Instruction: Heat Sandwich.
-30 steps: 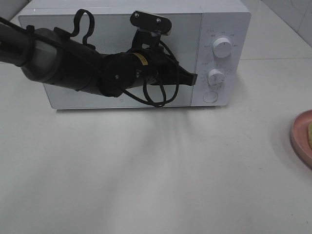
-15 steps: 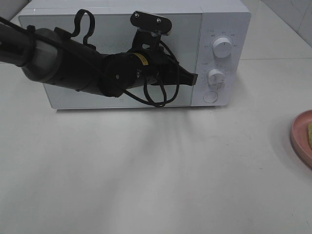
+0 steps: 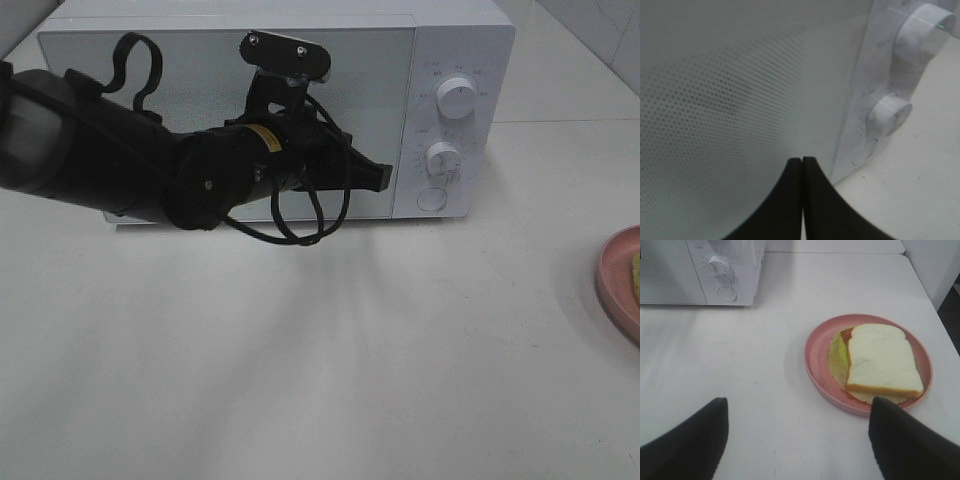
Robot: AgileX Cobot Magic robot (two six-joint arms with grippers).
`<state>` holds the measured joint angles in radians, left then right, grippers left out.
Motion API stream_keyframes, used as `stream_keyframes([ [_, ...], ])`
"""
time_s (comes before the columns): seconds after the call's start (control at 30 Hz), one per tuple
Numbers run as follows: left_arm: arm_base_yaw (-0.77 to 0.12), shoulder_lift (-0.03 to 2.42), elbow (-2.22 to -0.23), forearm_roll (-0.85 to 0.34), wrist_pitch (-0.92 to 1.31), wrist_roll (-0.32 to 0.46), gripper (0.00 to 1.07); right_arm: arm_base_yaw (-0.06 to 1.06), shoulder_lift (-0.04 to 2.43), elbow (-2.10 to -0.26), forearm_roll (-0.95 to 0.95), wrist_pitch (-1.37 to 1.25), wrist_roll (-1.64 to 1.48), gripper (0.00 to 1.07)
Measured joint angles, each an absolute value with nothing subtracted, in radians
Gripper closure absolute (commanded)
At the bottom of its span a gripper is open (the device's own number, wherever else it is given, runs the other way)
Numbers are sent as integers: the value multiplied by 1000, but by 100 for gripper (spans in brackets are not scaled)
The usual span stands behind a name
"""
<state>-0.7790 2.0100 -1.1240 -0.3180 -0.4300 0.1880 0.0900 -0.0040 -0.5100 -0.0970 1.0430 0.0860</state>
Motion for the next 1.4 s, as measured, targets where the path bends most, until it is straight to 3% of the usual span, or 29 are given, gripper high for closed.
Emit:
stream_keyframes([
  [0.33,-807,1858,-953,-319,-405,188,107,90,-4,-510,-97,1043,86,32],
  [0.43,-807,1834,-939,-330,-371,188,101,90,-4,-510,-97,1043,86,32],
  [0.53,-807,1795,-931,-340,-269,188,53,90,-4,-510,-97,1043,86,32],
  [0.57,-807,1795,-931,-340,-269,188,53,90,-4,-510,-97,1043,86,32],
  [0.6,-807,1776,-931,-340,-214,188,36,90,-4,-510,-97,1043,86,32],
  [0.63,-807,1767,-931,-340,-184,188,10,90,-4,-510,-97,1043,86,32],
  [0.67,-807,1759,-931,-340,-154,188,5,90,-4,-510,-97,1043,86,32],
  [1.2,-786,1690,-931,-308,306,188,8,90,-4,-510,-97,1043,86,32],
  [1.4,-684,1635,-930,-296,495,188,8,90,-4,-510,-97,1043,86,32],
])
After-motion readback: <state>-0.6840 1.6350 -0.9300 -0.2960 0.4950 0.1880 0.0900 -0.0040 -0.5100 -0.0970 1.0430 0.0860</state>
